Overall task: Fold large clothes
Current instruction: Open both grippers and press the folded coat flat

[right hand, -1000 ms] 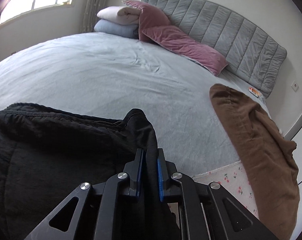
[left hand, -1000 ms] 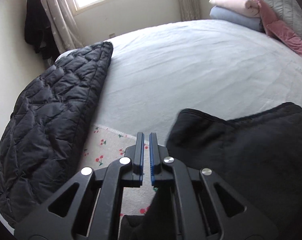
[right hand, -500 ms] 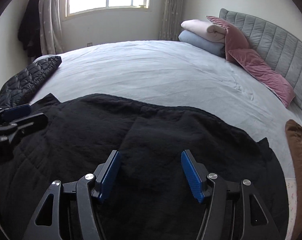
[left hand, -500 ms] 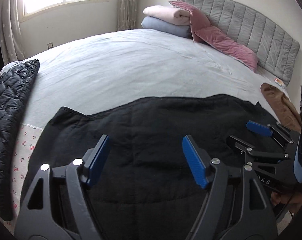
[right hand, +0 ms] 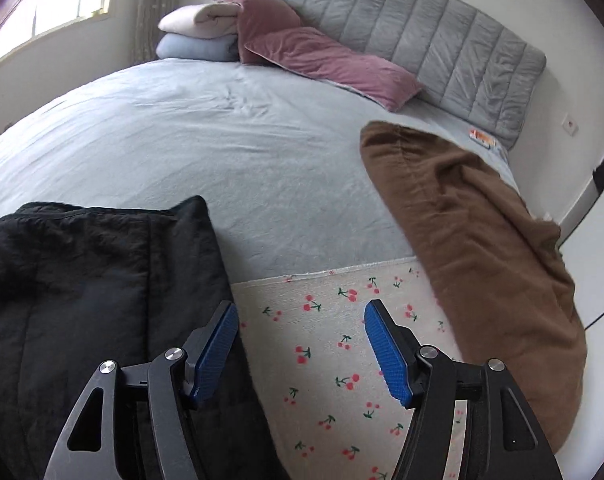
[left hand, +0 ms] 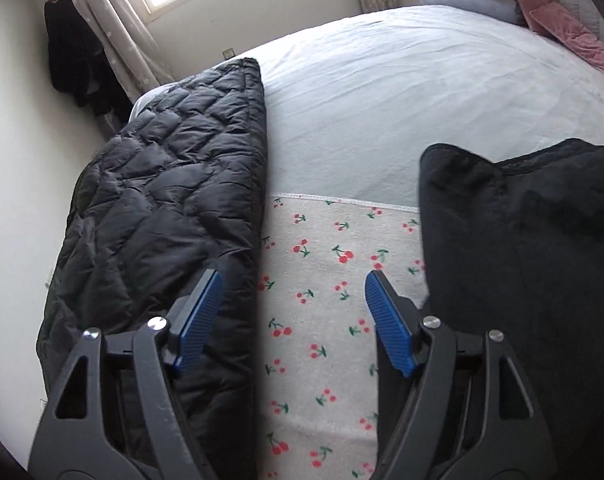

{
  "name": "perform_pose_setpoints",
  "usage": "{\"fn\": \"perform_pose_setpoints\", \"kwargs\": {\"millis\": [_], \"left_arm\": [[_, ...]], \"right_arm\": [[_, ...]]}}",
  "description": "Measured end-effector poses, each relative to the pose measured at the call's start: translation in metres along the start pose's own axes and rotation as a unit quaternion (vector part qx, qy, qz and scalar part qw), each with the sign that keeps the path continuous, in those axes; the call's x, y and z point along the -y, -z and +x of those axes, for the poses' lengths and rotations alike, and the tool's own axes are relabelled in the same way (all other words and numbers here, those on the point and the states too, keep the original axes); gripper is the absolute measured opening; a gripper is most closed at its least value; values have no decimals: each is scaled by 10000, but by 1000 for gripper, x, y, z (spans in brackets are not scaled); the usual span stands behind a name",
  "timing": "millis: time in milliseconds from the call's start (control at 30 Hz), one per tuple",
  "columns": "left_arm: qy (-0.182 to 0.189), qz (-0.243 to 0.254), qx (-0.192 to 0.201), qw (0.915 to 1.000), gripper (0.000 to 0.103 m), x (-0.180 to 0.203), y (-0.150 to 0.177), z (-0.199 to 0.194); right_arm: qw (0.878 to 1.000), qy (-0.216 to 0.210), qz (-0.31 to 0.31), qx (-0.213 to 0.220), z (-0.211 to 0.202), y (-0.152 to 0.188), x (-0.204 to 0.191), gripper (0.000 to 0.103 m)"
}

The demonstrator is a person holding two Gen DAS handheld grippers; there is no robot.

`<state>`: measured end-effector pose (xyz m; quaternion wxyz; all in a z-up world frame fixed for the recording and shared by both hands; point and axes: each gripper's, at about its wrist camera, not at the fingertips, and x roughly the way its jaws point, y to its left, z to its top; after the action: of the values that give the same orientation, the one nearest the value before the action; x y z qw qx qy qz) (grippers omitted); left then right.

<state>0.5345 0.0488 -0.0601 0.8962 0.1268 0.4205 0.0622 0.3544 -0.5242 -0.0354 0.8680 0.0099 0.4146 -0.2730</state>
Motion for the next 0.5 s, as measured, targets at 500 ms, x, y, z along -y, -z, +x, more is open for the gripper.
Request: {"fn": "perform_pose_setpoints", "kwargs": {"millis": [500], "left_arm": [[1391,104,225,9900,79,63,132,-100]], "right_arm": [[9860,-1575,-503,-231,-90,145,-43,70]]}}
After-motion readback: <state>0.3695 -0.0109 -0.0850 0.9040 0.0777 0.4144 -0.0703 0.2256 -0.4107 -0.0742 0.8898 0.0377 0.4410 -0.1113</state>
